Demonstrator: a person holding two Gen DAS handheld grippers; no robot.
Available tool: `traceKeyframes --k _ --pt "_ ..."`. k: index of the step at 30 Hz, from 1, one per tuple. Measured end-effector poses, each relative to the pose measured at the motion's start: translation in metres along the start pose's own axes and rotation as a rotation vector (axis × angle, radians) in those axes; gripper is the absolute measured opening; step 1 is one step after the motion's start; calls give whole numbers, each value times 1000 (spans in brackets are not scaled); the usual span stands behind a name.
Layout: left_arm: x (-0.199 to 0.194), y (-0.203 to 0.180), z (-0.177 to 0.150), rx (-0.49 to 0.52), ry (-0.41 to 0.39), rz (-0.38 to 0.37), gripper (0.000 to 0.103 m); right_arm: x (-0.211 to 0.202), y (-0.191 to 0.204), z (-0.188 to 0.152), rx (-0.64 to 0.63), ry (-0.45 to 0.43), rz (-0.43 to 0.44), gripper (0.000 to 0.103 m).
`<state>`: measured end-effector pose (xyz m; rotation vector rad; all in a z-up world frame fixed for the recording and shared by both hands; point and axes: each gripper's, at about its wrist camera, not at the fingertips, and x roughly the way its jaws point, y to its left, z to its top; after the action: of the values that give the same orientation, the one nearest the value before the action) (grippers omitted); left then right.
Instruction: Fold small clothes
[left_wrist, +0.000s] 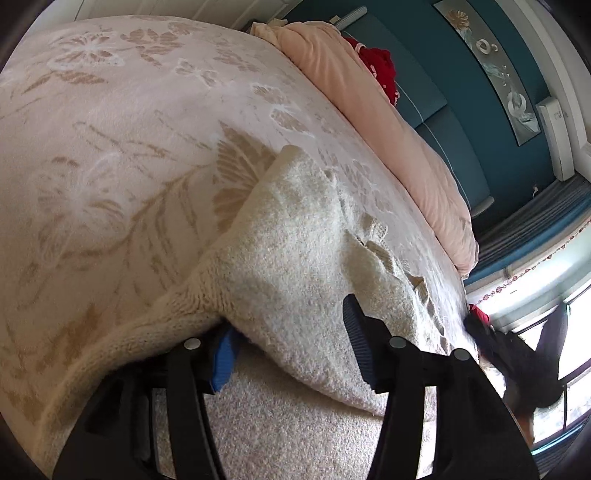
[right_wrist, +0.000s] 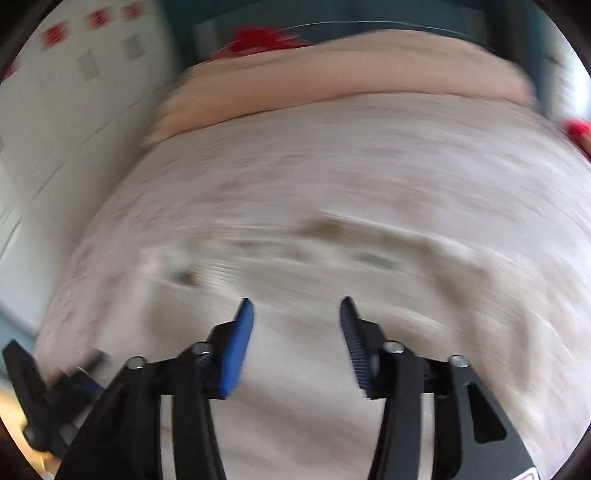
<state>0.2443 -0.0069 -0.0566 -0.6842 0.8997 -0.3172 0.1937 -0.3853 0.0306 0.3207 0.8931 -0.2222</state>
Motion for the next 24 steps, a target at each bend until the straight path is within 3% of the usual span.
traceKeyframes --k 3,5,7,8,9,10,13,15,18,20,24 --pt "1 -2 -1 5 -4 6 53 -15 -81 -26 156 17 -153 51" --pt "1 -2 -1 -1 -8 3 54 -10 -107 -34 199 44 -165 51" --pt "1 -1 -1 2 -13 4 54 1 -107 -37 182 75 -172 49" --pt "1 -2 -1 7 -18 4 54 8 -105 -38 177 98 -129 39" --pt "0 -3 -3 17 -25 5 54 14 -99 -37 176 116 -76 5" --pt "0 -3 -3 25 -28 6 54 11 -93 -34 166 103 -61 4" --pt "-1 -3 -3 25 -40 -4 54 -32 -72 -16 112 -52 -33 3" --pt "-1 -2 -3 16 -43 -7 54 -47 -78 -12 122 -107 -55 3" --pt "3 -4 -4 42 -44 12 54 -17 -107 -25 149 -13 -144 3" --pt "5 -9 -6 77 -43 31 55 13 -121 -41 168 111 -149 3" --pt "6 -14 -9 118 -27 42 61 -24 -89 -32 153 -53 -196 14"
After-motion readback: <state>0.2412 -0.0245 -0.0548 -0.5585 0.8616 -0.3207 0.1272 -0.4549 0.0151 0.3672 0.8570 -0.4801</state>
